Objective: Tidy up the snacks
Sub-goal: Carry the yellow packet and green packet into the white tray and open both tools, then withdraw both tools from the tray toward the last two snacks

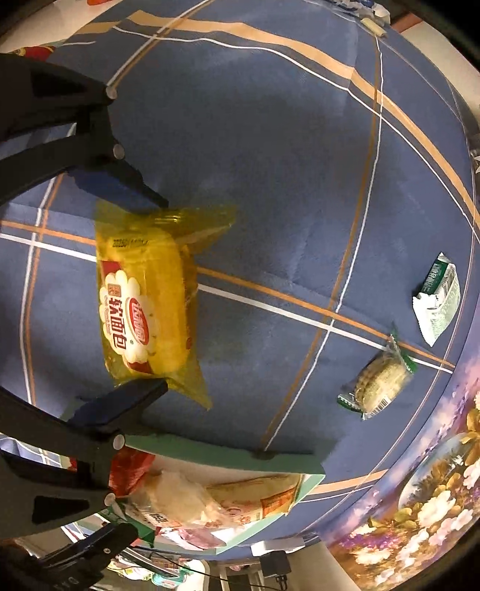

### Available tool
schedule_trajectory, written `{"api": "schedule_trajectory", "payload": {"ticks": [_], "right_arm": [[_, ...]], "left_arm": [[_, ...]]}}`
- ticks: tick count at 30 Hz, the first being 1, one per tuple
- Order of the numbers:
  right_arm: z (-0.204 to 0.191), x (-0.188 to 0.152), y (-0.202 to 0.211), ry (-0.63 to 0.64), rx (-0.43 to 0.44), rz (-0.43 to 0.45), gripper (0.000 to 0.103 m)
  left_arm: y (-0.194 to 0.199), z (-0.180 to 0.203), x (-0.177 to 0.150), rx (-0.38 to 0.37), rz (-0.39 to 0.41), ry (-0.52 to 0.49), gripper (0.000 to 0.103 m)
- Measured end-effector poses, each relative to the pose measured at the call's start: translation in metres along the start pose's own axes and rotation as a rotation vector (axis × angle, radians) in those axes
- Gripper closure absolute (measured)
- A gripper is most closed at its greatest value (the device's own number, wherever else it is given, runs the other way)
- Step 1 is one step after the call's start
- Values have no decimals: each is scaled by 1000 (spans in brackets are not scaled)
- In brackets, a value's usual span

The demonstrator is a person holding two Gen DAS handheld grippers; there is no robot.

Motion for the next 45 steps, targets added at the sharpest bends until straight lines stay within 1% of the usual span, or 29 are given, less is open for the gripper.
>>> {"api": "schedule_trajectory", "payload": {"ticks": [1,4,9,11,12,16,19,20,22,23,26,30,36,38,40,41,44,45], "right_arm": [[1,0,0,-2,0,0,60],[3,2,0,-7,-3,1,60],[3,4,4,-3,-7,14,60],[4,4,5,-5,-11,15,60],[5,5,4,-5,-11,13,60],[7,8,5,-14,-10,13,60],[10,11,10,-23,-4,29,60],[11,12,11,-26,-3,33,60],[13,16,14,-34,0,41,59],[13,16,16,-37,0,44,59],[15,21,18,-42,4,52,59],[21,24,14,-60,2,40,59],[35,26,8,-98,-23,19,59],[39,26,7,-108,-27,17,59],[40,26,7,-112,-26,17,59],[41,25,7,-113,-26,17,59],[39,24,7,-110,-25,17,60],[38,24,7,-108,-24,17,60]], "left_arm": [[0,-1,1,-12,-1,5,22],[3,4,4,-30,9,-3,27],[16,23,12,-123,54,-8,27],[22,36,16,-155,85,-39,27],[23,46,19,-155,104,-69,27],[16,87,26,-104,152,-194,27],[5,111,29,-64,156,-263,27],[0,120,30,-33,161,-298,27],[-6,128,32,4,170,-337,27],[-8,133,34,8,169,-350,27],[-15,143,39,-30,151,-358,27],[-22,155,33,-44,131,-377,27],[-34,168,27,-135,74,-351,27],[-36,169,27,-183,49,-325,27],[-36,165,25,-251,16,-279,25],[-36,163,24,-271,6,-261,24],[-33,159,22,-269,2,-248,20],[-32,159,22,-272,0,-247,16]]}}
Point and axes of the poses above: each gripper's, at about its wrist camera, not at the fingertips, and y roughly against the way its jaws point, z to its right, x to its top, the point moved 3 cm from there along -y, roughly the way its jaws point, and after that the axes turned 13 degrees about -x, right-handed, at the moved point
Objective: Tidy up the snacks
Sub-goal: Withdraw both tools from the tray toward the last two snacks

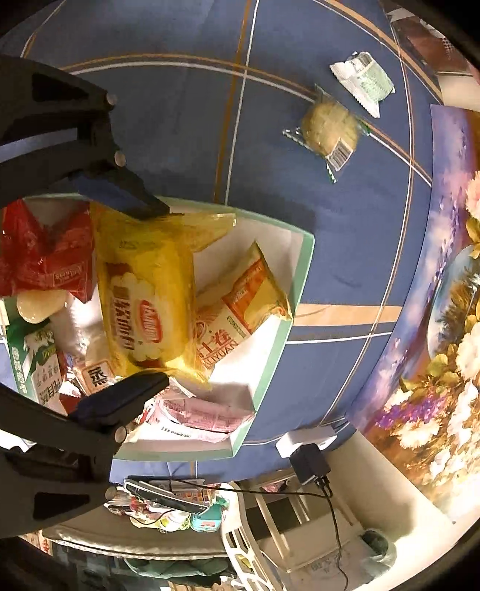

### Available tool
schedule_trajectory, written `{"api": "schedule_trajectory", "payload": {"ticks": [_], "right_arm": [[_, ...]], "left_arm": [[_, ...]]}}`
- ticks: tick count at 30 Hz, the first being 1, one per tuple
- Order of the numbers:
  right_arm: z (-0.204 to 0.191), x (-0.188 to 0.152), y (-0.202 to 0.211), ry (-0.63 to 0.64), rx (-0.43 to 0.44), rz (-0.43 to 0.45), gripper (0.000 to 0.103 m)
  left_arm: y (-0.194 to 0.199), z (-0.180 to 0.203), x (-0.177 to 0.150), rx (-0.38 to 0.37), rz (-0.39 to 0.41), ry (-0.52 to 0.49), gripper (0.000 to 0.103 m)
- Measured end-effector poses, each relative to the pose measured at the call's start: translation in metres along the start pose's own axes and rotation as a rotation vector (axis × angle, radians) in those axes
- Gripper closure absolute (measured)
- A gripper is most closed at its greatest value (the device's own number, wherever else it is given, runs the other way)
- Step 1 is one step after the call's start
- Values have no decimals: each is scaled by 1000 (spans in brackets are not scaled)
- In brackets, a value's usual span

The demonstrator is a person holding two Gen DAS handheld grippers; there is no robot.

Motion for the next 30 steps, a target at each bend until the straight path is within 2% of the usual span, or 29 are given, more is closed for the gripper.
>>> {"api": "schedule_trajectory", "payload": {"ticks": [3,6,14,17,20,22,25,30], "right_arm": [[-2,-2,0,1,2,1,59],[-2,-2,1,-1,2,1,59],[-9,-4,-2,23,-7,-9,59],[-14,-5,-5,47,-13,-16,51],[-19,-7,-6,67,-18,-16,43],[-23,-8,-8,77,-16,-15,36],[-30,-10,-9,90,-10,-11,27],[-41,-12,-8,108,-3,7,14]], "left_arm": [[5,0,-1,-38,-2,27,8],[12,-3,-2,-67,3,57,6],[46,-17,1,-28,71,109,6],[61,-28,2,94,104,113,6],[78,-42,1,299,141,80,6],[86,-52,1,386,160,78,6],[95,-70,1,465,166,104,6],[106,-94,1,510,171,148,6]]}}
Point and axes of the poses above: each gripper's, at about its wrist camera, not at the fingertips, and y roughly against the way its jaws point, z to its right, x to its top, the point moved 3 cm from there along -y, roughly the way its jaws point, and after that the axes turned 13 degrees about -x, right-handed, at the moved point
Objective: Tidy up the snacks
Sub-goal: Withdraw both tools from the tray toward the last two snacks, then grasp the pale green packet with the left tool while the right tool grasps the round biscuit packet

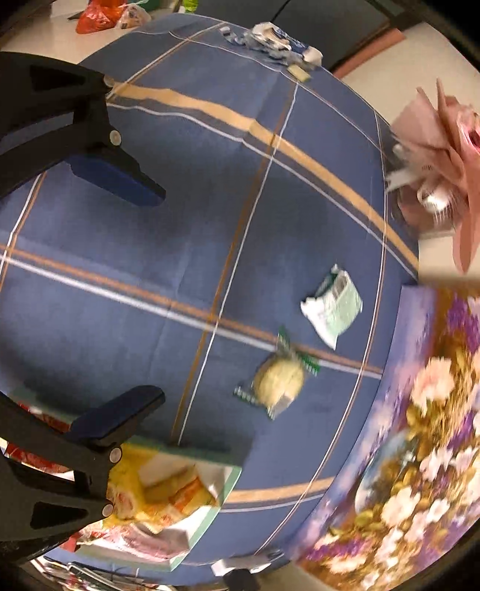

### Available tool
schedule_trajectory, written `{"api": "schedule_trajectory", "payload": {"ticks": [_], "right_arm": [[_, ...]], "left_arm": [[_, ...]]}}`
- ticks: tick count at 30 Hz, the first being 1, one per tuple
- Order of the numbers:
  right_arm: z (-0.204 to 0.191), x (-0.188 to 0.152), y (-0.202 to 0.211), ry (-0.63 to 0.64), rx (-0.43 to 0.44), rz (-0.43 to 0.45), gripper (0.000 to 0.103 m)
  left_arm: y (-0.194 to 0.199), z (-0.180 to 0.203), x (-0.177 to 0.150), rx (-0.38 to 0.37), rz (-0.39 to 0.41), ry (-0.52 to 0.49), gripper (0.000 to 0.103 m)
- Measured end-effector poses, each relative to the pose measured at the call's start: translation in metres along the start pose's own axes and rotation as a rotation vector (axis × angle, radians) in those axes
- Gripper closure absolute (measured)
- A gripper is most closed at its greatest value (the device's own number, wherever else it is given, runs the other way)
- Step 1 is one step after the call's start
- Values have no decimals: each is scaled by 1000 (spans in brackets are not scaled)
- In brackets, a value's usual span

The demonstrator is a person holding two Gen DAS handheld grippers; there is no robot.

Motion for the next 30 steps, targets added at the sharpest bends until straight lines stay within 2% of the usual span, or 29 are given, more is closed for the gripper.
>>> {"api": "schedule_trajectory", "payload": {"ticks": [2,4,15,23,30], "right_arm": [[-4,0,0,3,-1,6,9],[-8,0,1,4,0,9,0],[-47,-5,11,54,28,67,0],[-87,-6,22,125,50,143,0],[-120,-9,21,180,62,172,0]], "left_arm": [[2,-7,2,18,8,2,6],[3,-10,6,39,21,1,6],[17,-48,19,100,77,43,5],[18,-81,26,87,81,121,5],[13,-101,29,74,79,153,5]]}}
Point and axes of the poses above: each gripper's, at about its wrist camera, not at the fingertips, and y roughly against the way its jaws point, z to its right, x to its top, the point moved 3 cm from there along -y, roughly the way its jaws point, and after that the axes turned 13 degrees about -x, right-handed, at the moved point
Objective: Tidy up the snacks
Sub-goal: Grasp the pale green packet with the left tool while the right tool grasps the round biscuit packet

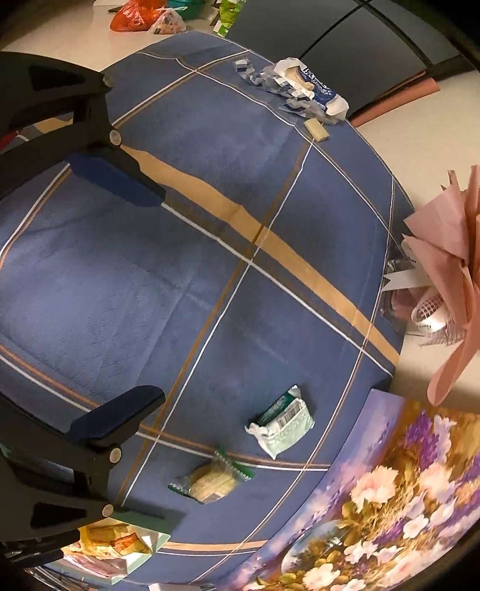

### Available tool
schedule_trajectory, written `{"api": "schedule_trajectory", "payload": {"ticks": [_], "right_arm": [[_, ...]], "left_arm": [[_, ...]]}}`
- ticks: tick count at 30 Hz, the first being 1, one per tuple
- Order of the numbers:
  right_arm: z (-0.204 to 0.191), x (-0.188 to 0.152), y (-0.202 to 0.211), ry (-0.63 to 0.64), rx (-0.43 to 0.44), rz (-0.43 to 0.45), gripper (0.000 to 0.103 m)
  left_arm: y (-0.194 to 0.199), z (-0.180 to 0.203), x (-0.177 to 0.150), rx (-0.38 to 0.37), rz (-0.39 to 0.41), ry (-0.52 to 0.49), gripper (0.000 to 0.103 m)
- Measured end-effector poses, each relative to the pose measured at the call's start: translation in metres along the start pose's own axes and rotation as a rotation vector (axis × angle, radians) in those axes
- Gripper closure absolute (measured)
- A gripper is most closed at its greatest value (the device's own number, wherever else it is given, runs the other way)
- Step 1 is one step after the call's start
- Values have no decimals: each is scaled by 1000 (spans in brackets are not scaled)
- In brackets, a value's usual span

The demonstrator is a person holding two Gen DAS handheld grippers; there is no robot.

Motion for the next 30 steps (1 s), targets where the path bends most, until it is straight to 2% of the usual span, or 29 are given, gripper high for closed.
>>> {"api": "schedule_trajectory", "payload": {"ticks": [6,9,15,20,24,26,30], "right_arm": [[-31,14,-10,50,45,13,0],[-45,28,-23,74,56,-1,2],[-77,65,-73,166,31,-41,4],[-98,79,-107,282,-31,-63,5],[-104,86,-122,306,-23,-73,6],[-110,87,-128,331,-31,-75,10],[-115,91,-131,342,-41,-59,18]], "left_arm": [[-13,6,22,-97,-20,-16,5],[-25,20,48,-144,-27,-87,5],[-69,63,92,-221,-93,-252,5],[-108,91,104,-237,-140,-353,5],[-130,103,110,-234,-168,-393,6],[-138,107,109,-239,-187,-404,6],[-142,110,110,-238,-183,-403,25]]}}
Point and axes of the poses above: each gripper's, at about its wrist camera, not at the fingertips, and y roughly against the way its jaws point, z to its right, x to its top, the point moved 3 cm from there along -y, roughly the way its jaws point, and after that the axes turned 13 degrees about -x, right-handed, at the moved point
